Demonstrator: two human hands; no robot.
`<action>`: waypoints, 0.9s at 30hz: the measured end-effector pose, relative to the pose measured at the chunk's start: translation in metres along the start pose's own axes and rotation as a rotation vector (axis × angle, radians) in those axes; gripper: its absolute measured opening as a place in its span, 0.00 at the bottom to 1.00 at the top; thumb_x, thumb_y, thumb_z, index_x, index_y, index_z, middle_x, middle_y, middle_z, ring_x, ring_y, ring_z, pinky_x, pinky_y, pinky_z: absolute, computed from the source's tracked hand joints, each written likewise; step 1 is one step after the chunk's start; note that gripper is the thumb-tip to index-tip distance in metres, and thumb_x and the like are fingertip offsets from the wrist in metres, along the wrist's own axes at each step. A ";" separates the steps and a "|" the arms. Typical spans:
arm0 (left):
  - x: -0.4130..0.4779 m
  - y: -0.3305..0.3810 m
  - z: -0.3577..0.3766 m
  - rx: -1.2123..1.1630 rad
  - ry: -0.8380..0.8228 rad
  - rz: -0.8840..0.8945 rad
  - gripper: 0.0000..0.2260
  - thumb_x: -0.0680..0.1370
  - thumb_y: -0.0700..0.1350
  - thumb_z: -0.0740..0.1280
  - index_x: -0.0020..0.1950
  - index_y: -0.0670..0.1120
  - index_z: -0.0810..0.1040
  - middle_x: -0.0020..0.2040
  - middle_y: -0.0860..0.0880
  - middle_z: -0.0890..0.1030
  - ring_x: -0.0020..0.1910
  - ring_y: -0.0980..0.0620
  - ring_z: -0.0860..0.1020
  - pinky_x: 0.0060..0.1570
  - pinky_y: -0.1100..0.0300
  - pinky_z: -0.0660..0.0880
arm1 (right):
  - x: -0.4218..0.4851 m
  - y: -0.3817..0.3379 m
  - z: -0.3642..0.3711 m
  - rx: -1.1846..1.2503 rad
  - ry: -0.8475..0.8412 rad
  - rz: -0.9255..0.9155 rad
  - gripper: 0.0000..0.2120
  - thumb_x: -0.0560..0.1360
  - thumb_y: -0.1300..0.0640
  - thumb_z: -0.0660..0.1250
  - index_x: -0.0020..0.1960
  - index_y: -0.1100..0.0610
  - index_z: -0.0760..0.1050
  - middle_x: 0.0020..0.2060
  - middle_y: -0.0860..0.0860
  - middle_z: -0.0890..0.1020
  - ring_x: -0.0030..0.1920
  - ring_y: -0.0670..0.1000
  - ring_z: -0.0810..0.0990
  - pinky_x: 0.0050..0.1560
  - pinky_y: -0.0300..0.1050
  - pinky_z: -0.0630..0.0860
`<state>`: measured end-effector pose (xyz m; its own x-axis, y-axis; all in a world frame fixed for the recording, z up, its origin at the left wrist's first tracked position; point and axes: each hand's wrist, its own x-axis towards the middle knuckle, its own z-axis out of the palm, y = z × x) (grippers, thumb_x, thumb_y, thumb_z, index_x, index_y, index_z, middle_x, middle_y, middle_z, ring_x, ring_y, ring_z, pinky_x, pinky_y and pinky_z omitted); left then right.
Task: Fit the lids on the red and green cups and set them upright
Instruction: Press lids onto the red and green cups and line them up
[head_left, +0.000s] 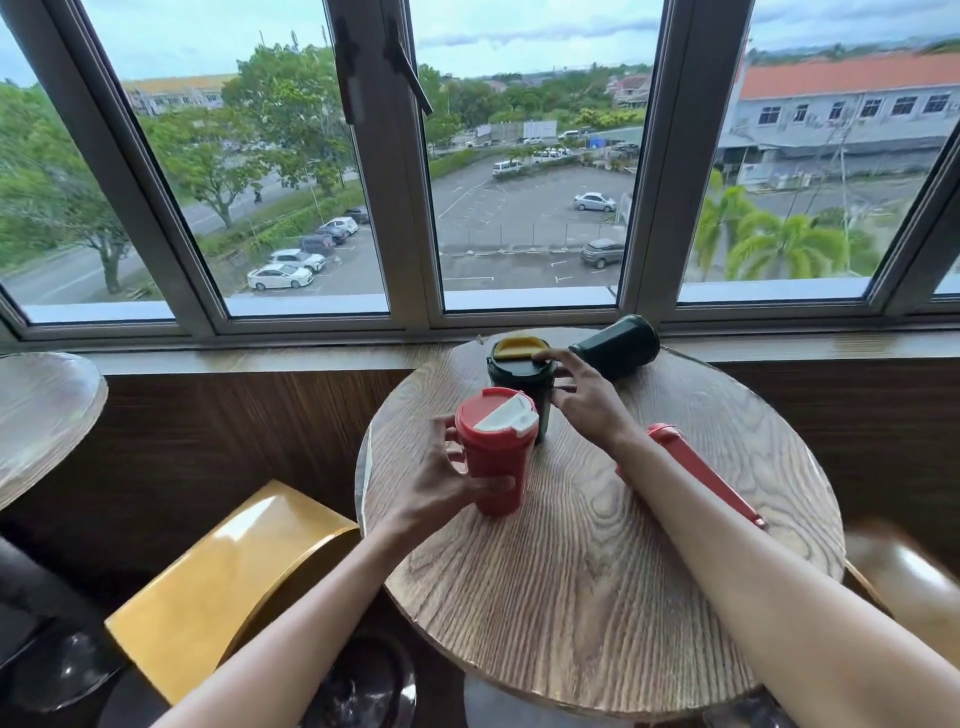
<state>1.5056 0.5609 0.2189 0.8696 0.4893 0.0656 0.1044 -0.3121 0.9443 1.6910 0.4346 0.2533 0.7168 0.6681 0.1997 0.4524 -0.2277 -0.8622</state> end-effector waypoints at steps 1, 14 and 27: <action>0.001 0.000 -0.001 -0.021 -0.015 -0.002 0.36 0.63 0.45 0.81 0.64 0.52 0.64 0.58 0.52 0.74 0.55 0.58 0.75 0.43 0.66 0.76 | 0.001 -0.002 -0.002 0.003 -0.010 0.018 0.22 0.72 0.67 0.63 0.59 0.44 0.75 0.61 0.55 0.78 0.57 0.54 0.77 0.63 0.50 0.72; 0.010 0.030 -0.019 0.062 -0.063 0.109 0.46 0.55 0.58 0.79 0.68 0.50 0.64 0.61 0.55 0.72 0.59 0.57 0.73 0.53 0.60 0.77 | 0.036 -0.022 -0.013 0.098 -0.097 0.257 0.29 0.73 0.48 0.71 0.71 0.49 0.65 0.63 0.57 0.76 0.58 0.57 0.78 0.58 0.58 0.78; 0.022 0.040 -0.002 0.057 -0.090 0.135 0.35 0.59 0.55 0.79 0.62 0.54 0.69 0.59 0.55 0.77 0.58 0.58 0.77 0.54 0.58 0.80 | 0.046 -0.026 -0.018 0.224 -0.191 0.383 0.23 0.73 0.56 0.72 0.65 0.53 0.69 0.48 0.54 0.80 0.48 0.53 0.81 0.42 0.46 0.78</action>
<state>1.5278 0.5606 0.2583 0.9171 0.3657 0.1588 0.0088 -0.4170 0.9089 1.7215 0.4586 0.2936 0.6897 0.6890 -0.2227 0.0346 -0.3386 -0.9403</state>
